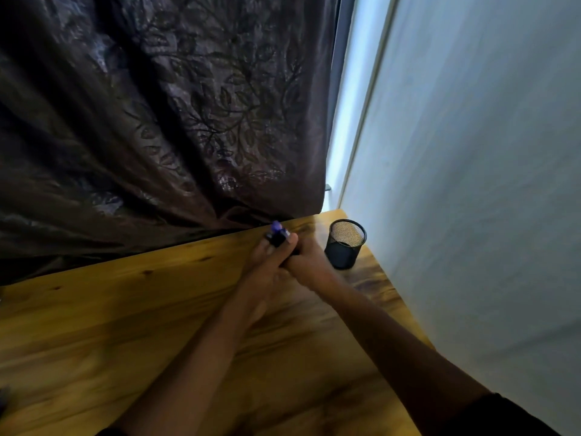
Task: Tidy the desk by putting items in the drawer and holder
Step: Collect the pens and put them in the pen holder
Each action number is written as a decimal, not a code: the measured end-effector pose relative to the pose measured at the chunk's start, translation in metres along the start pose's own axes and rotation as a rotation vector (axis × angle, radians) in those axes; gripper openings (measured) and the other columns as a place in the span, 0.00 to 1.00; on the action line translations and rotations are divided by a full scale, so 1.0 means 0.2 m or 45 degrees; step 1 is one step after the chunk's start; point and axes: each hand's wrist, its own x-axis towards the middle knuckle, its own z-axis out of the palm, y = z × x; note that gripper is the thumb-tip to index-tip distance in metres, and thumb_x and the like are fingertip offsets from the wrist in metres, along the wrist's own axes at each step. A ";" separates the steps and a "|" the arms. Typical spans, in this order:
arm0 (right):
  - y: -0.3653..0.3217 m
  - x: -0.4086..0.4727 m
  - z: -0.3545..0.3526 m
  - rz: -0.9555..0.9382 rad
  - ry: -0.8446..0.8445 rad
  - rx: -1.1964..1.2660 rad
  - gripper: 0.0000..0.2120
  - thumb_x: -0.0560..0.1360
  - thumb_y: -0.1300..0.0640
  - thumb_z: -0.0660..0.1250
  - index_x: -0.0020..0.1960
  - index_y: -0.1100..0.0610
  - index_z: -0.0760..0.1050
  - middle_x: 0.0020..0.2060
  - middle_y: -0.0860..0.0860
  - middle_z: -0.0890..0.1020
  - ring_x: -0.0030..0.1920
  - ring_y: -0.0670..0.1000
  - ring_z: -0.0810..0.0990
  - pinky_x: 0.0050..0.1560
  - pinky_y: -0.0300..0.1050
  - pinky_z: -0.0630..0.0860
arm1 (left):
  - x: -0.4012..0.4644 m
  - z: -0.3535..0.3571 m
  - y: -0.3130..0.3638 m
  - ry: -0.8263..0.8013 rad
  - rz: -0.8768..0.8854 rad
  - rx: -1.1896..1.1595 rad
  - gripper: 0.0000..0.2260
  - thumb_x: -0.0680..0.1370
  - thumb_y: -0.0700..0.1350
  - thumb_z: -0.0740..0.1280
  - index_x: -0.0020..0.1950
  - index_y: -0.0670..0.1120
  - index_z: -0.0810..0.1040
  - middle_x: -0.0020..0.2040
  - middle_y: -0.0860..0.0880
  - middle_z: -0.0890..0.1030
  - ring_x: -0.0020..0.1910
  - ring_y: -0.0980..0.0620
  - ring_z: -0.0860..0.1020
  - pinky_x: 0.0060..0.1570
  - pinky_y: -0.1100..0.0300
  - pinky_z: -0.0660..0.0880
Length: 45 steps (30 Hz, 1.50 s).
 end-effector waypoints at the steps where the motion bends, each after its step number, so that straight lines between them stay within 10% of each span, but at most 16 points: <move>1: 0.00 0.02 -0.05 -0.041 0.068 0.049 0.05 0.72 0.57 0.71 0.41 0.58 0.79 0.29 0.50 0.83 0.31 0.45 0.82 0.29 0.47 0.77 | 0.02 0.02 0.00 -0.025 -0.002 0.008 0.20 0.78 0.54 0.71 0.69 0.53 0.76 0.62 0.53 0.83 0.63 0.53 0.81 0.57 0.52 0.77; 5: -0.05 0.15 -0.28 -0.039 0.441 0.387 0.09 0.77 0.54 0.74 0.40 0.50 0.76 0.28 0.42 0.79 0.29 0.42 0.77 0.31 0.36 0.72 | 0.08 0.04 -0.05 -0.011 -0.073 0.011 0.20 0.80 0.54 0.68 0.72 0.56 0.74 0.61 0.60 0.83 0.64 0.56 0.78 0.66 0.49 0.74; 11: 0.03 0.37 -0.48 -0.006 0.742 0.420 0.19 0.80 0.48 0.69 0.47 0.66 0.80 0.30 0.53 0.78 0.25 0.43 0.76 0.30 0.36 0.77 | 0.06 -0.11 -0.18 0.023 -0.213 0.054 0.17 0.82 0.55 0.63 0.71 0.55 0.75 0.63 0.55 0.83 0.66 0.50 0.78 0.69 0.41 0.72; 25: 0.26 0.49 -0.38 0.081 0.793 0.394 0.12 0.78 0.49 0.72 0.52 0.57 0.79 0.39 0.49 0.79 0.41 0.49 0.79 0.55 0.52 0.81 | 0.06 -0.25 -0.25 0.102 -0.270 0.005 0.17 0.83 0.52 0.63 0.71 0.52 0.75 0.64 0.51 0.83 0.65 0.47 0.80 0.68 0.41 0.74; 36: 0.31 0.50 -0.39 0.094 0.640 0.301 0.11 0.74 0.52 0.77 0.48 0.54 0.77 0.42 0.53 0.81 0.44 0.56 0.83 0.56 0.61 0.82 | 0.05 -0.27 -0.28 0.113 -0.318 -0.022 0.15 0.85 0.49 0.60 0.71 0.51 0.75 0.64 0.50 0.83 0.65 0.46 0.80 0.68 0.41 0.73; 45: 0.31 0.47 -0.41 0.107 0.629 0.315 0.12 0.71 0.58 0.79 0.46 0.53 0.75 0.44 0.56 0.83 0.47 0.56 0.84 0.50 0.48 0.82 | 0.03 -0.29 -0.28 0.110 -0.312 -0.036 0.15 0.85 0.48 0.60 0.71 0.51 0.75 0.64 0.49 0.83 0.65 0.46 0.80 0.68 0.40 0.73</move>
